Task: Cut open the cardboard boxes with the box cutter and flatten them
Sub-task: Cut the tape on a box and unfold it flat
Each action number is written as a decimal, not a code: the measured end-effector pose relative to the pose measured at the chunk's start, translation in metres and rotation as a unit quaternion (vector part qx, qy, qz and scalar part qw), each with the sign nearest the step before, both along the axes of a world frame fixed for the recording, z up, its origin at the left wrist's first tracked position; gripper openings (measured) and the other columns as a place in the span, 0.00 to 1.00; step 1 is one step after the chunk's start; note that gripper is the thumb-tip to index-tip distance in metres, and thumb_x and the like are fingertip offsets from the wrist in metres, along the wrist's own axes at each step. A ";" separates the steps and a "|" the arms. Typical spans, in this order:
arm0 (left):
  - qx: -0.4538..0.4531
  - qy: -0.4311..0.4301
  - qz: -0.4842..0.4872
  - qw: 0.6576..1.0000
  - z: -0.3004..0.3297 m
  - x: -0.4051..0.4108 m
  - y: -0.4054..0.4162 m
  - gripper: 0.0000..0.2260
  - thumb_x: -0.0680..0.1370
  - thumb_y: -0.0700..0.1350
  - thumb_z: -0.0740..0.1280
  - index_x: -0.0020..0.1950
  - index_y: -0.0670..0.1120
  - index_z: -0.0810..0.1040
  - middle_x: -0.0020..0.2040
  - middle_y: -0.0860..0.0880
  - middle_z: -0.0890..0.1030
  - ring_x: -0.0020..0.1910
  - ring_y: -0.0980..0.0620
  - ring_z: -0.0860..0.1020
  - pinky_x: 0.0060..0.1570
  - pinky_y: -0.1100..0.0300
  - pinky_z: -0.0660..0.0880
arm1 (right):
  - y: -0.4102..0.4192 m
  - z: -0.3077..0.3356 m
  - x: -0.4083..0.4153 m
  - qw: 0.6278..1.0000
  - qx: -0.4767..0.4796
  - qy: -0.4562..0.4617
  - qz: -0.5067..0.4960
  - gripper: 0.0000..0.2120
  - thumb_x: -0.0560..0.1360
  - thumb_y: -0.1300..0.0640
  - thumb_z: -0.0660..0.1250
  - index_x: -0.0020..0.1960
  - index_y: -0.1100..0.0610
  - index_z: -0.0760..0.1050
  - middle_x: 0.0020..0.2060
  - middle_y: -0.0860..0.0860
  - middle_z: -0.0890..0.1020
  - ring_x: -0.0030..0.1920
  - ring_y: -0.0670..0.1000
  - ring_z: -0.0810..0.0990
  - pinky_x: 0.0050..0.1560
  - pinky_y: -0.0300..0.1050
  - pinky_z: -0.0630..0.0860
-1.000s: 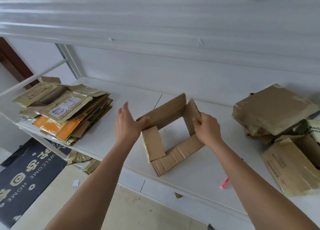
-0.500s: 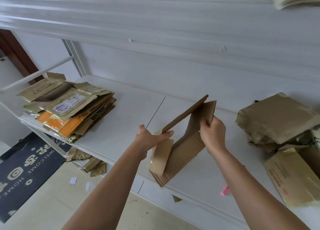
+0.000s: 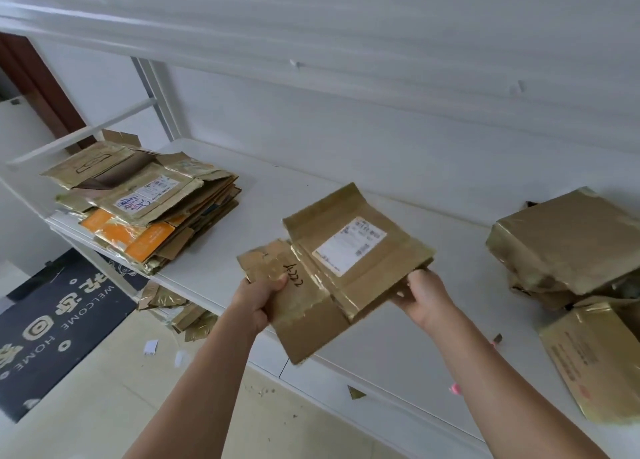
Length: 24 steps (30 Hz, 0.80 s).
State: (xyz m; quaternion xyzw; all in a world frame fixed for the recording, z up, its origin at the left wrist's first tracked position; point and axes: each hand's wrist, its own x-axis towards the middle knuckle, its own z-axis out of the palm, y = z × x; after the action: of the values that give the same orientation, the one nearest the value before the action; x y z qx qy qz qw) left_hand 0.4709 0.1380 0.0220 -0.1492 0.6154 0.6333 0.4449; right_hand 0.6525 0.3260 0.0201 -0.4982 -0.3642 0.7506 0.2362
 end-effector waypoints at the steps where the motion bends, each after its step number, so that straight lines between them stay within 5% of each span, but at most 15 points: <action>1: -0.024 0.020 0.011 0.999 -0.007 0.000 0.000 0.17 0.73 0.32 0.72 0.61 0.41 0.75 0.52 0.39 0.83 0.47 0.41 0.83 0.39 0.44 0.80 | -0.002 -0.010 0.000 0.998 0.013 -0.057 -0.008 0.11 0.79 0.67 0.58 0.56 0.59 0.76 0.48 0.58 0.82 0.49 0.56 0.80 0.49 0.54 0.82; 5: -0.115 0.081 0.036 0.989 -0.045 0.005 -0.009 0.20 0.72 0.31 0.74 0.61 0.41 0.74 0.55 0.40 0.81 0.48 0.41 0.81 0.44 0.46 0.79 | -0.016 -0.040 0.003 0.928 0.231 -0.291 0.026 0.24 0.78 0.68 0.57 0.74 0.61 0.63 0.71 0.59 0.69 0.71 0.58 0.69 0.71 0.49 0.64; 9: -0.153 0.110 0.027 0.982 -0.074 0.003 -0.013 0.21 0.71 0.35 0.76 0.59 0.42 0.73 0.53 0.43 0.80 0.49 0.43 0.80 0.46 0.48 0.80 | -0.040 -0.057 -0.014 0.829 0.368 -0.255 0.335 0.27 0.82 0.56 0.60 0.79 0.50 0.56 0.79 0.52 0.56 0.79 0.51 0.53 0.76 0.45 0.50; 13: -0.142 0.111 0.009 0.984 -0.088 0.001 -0.017 0.20 0.70 0.37 0.77 0.58 0.42 0.74 0.52 0.44 0.81 0.48 0.44 0.81 0.46 0.49 0.80 | -0.055 -0.098 -0.023 0.613 0.388 -0.393 0.565 0.32 0.81 0.35 0.48 0.78 0.38 0.35 0.76 0.48 0.28 0.76 0.57 0.28 0.74 0.62 0.32; 15: -0.126 0.090 -0.007 0.988 -0.095 -0.004 -0.024 0.17 0.73 0.37 0.75 0.58 0.42 0.75 0.52 0.44 0.82 0.49 0.44 0.82 0.49 0.47 0.81 | -0.058 -0.113 -0.020 0.548 0.406 -0.433 0.590 0.33 0.80 0.32 0.43 0.72 0.38 0.23 0.70 0.48 0.20 0.72 0.57 0.21 0.72 0.63 0.28; 20: -0.082 0.013 -0.023 0.996 -0.098 -0.014 -0.037 0.12 0.80 0.33 0.62 0.61 0.44 0.75 0.54 0.43 0.82 0.52 0.43 0.80 0.51 0.43 0.79 | -0.055 -0.122 -0.022 0.521 0.396 -0.453 0.606 0.33 0.79 0.31 0.41 0.69 0.38 0.19 0.66 0.48 0.16 0.68 0.56 0.17 0.70 0.63 0.26; 24: -0.044 0.033 -0.030 0.998 -0.086 -0.019 -0.035 0.12 0.80 0.32 0.62 0.60 0.46 0.74 0.54 0.44 0.82 0.50 0.45 0.80 0.43 0.48 0.79 | -0.061 -0.125 -0.018 0.570 0.433 -0.438 0.544 0.35 0.78 0.30 0.44 0.69 0.37 0.21 0.71 0.47 0.20 0.71 0.56 0.21 0.74 0.63 0.31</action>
State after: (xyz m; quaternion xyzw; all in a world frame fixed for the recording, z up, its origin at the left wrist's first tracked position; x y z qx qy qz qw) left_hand 0.4514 0.1030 -0.0641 -0.1284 0.6613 0.5967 0.4361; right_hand 0.6348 0.2653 -0.1049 -0.3124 -0.9070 0.1808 -0.2169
